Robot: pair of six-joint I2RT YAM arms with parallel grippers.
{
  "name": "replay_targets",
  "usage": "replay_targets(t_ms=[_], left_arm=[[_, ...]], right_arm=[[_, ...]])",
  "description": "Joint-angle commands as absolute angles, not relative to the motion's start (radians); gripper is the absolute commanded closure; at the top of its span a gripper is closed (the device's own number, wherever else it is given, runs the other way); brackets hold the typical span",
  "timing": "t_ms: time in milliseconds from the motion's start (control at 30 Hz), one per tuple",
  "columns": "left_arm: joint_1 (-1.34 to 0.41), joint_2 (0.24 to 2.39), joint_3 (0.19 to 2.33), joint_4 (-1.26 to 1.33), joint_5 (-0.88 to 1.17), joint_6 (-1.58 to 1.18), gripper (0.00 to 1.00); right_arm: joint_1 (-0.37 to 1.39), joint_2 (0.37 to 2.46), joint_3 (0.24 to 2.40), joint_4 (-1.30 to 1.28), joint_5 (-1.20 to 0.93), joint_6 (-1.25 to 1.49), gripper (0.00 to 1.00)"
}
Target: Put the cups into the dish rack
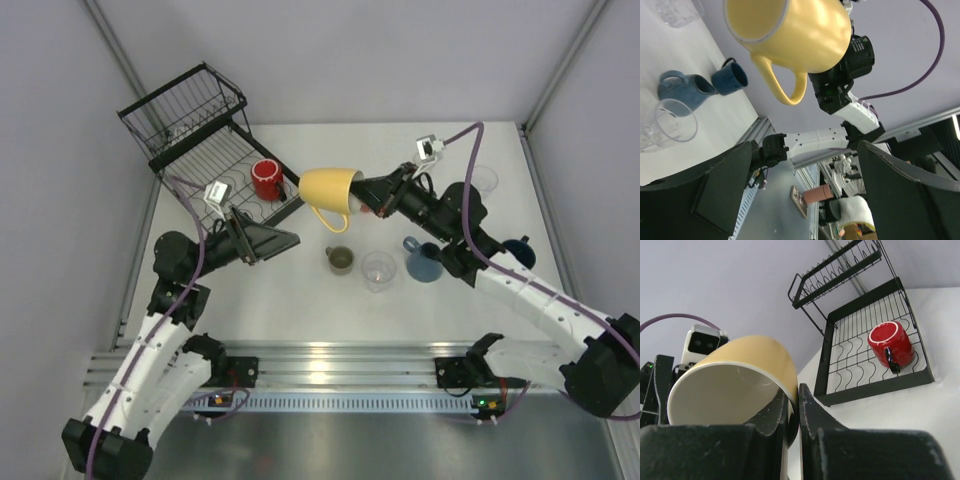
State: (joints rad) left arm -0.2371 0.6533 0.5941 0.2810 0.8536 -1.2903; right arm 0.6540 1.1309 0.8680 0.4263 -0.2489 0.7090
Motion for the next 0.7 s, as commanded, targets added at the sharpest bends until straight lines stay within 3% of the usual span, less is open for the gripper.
replay_targets(t_ms=[0,267,667], left_arm=[[-0.348,0.673,0.569,0.466,0.753,-1.312,0.08],[-0.571,0.831,0.572,0.756,0.64,-1.229,0.12],[-0.584,0.81,0.535,0.81,0.552,-1.118,0.13]], right_arm=[[0.661,1.045,0.873,0.574,-0.23,0.723,1.0],[0.661,1.063,0.838,0.693,-0.258,0.833,1.0],[0.686,1.167,0.775,1.011,-0.348,0.983,1.0]])
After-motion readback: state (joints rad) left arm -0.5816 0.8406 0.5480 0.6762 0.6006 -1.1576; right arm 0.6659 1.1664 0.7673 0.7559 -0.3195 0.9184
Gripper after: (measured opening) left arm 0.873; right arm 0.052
